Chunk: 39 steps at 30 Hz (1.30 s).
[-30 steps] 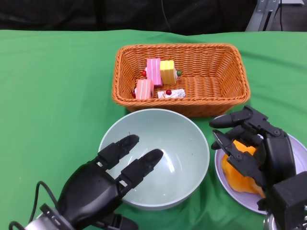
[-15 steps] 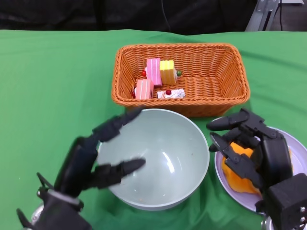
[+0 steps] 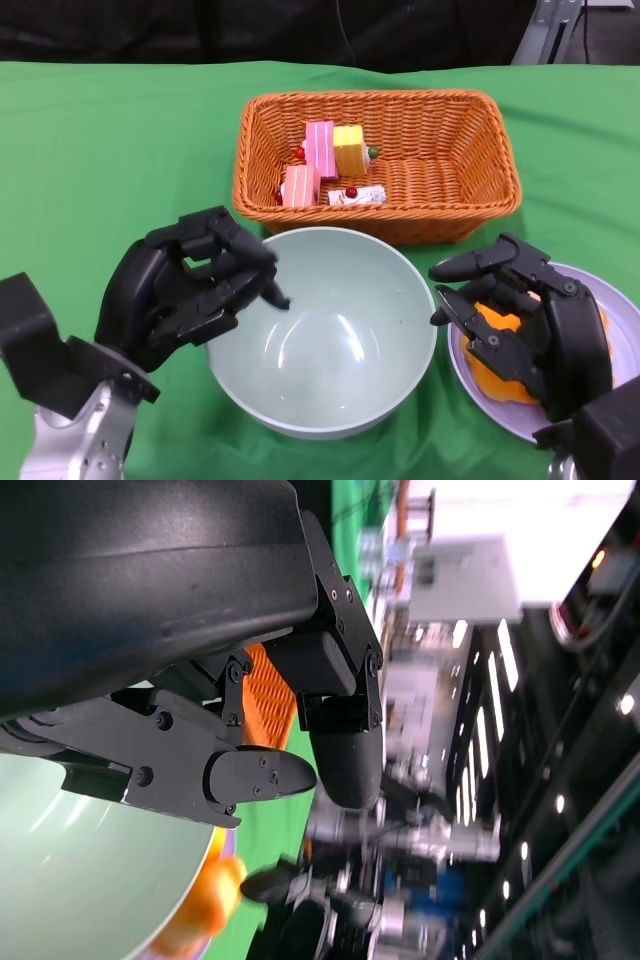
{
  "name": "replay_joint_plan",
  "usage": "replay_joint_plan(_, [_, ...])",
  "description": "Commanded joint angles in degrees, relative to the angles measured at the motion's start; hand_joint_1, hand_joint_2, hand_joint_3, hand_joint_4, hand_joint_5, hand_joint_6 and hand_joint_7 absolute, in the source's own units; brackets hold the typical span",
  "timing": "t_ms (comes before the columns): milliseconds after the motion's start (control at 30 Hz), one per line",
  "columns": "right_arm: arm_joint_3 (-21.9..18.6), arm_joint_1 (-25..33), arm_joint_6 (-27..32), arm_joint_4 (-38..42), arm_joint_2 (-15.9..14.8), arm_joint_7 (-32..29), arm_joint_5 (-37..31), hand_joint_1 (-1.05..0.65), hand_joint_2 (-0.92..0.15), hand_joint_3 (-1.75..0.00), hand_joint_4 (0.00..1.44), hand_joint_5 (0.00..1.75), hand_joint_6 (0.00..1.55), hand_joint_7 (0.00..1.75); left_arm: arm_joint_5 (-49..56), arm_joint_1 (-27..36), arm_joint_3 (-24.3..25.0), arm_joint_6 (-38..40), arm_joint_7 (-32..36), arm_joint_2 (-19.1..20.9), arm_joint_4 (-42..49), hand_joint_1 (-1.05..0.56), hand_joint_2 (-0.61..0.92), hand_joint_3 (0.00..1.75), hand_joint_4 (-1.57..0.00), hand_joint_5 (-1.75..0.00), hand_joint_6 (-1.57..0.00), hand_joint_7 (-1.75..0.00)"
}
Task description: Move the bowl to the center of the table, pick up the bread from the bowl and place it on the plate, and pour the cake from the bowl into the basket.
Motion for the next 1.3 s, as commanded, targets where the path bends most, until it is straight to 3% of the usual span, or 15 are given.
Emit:
replay_joint_plan(33, [-0.4,0.8,-2.0,0.3,-1.1,1.9,2.0,-0.23,-0.91,-0.17,0.75,1.38,0.72,1.09,2.0,-0.2,2.0,0.8,-4.3,-1.1,2.1,-0.02,0.84,0.57,-0.84,-1.54,-0.86,-1.25])
replay_joint_plan(167, [-0.1,1.3,-1.9,-0.8,-1.9,5.2,4.6,-0.22,-0.92,-0.17,0.76,1.38,0.71,1.08,4.7,0.0,3.1,2.4,-5.9,-2.5,1.7,-0.01,0.74,0.77,-0.86,-1.56,-0.87,-1.3])
replay_joint_plan(633, [0.8,0.0,6.1,-7.8,-2.6,10.9,8.5,-0.23,-0.91,-0.18,0.81,1.39,0.75,1.01,8.4,-2.5,6.3,7.7,-6.1,-5.4,-2.7,-0.06,0.66,0.92,-0.81,-1.59,-0.81,-1.33])
replay_joint_plan(1300, [1.5,0.7,10.1,-12.0,-2.7,11.8,7.8,-0.25,-0.91,-0.16,0.8,1.38,0.76,1.01,11.0,-2.0,6.8,10.6,-5.9,-6.8,-5.3,-0.07,0.65,0.91,-0.83,-1.55,-0.82,-1.31])
